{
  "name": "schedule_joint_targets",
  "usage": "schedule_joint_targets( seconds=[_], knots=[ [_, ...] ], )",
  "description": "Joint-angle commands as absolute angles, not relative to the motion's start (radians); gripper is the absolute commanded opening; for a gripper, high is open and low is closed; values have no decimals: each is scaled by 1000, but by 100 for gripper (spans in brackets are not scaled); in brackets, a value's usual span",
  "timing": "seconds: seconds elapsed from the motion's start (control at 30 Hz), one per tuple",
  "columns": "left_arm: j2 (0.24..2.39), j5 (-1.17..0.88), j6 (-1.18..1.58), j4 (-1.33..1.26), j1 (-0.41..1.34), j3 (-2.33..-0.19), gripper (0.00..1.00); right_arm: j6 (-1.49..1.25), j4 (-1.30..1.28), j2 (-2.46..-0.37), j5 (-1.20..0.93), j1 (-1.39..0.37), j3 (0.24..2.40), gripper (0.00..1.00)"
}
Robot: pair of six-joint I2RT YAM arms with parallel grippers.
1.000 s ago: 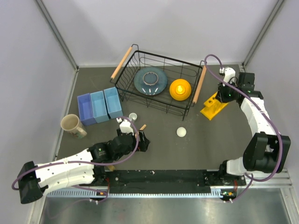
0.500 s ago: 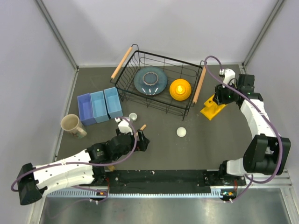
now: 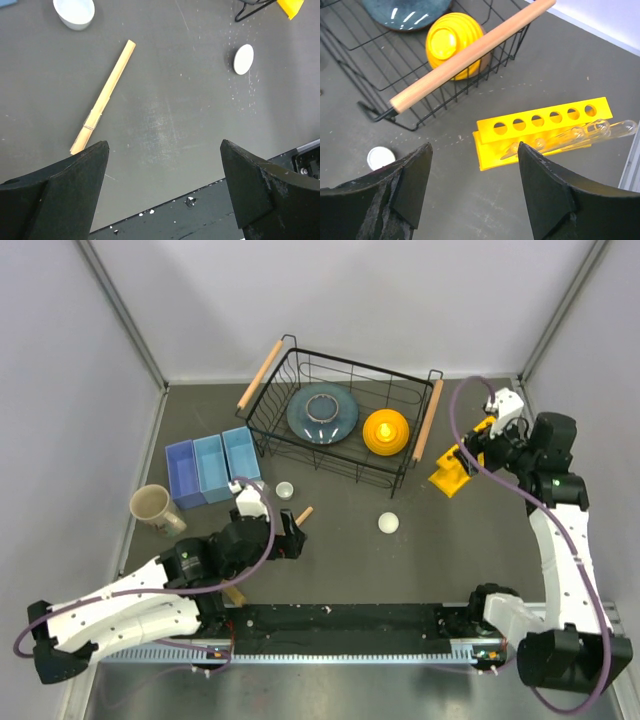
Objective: Organize the chemistry lab equipment
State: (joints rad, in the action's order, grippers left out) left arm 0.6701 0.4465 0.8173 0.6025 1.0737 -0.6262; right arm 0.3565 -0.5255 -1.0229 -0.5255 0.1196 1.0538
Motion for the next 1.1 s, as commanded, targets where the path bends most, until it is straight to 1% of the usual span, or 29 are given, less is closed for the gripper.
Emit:
schedule_joint_targets(
  seconds=[0.0, 0.13, 0.27, 0.33, 0.37, 0.5, 0.67, 0.73, 0.87, 0.93, 1.03, 1.07],
  knots=[
    [663, 505, 804, 768, 1065, -738, 99, 359, -537, -905, -641, 110, 979, 72],
    [689, 519, 796, 859, 1046, -805, 99, 339, -535, -830, -774, 112, 899, 81],
    [761, 465, 737, 926, 996, -859, 99, 334, -509, -808, -877, 112, 810, 86],
    [819, 410, 707, 942, 959, -876, 99, 337, -493, -810, -920, 112, 769, 87],
    [842, 396, 683, 945, 947, -880, 99, 339, -486, -808, -936, 112, 755, 89],
    [960, 324, 628, 930, 899, -885, 99, 347, -472, -799, -1000, 112, 706, 91],
    [1120, 261, 522, 827, 868, -899, 99, 347, -476, -799, -983, 112, 701, 92],
    [1193, 185, 458, 801, 842, -916, 98, 351, -476, -805, -957, 114, 701, 92],
    [1340, 134, 374, 775, 805, -963, 93, 354, -477, -808, -896, 114, 703, 92],
    [1418, 132, 338, 776, 789, -991, 92, 354, -480, -805, -890, 114, 704, 92],
    [1511, 120, 290, 772, 770, -1020, 88, 357, -482, -805, -882, 115, 706, 92],
    [1529, 118, 278, 775, 766, -1026, 84, 357, -482, -805, -879, 115, 704, 92]
  ],
)
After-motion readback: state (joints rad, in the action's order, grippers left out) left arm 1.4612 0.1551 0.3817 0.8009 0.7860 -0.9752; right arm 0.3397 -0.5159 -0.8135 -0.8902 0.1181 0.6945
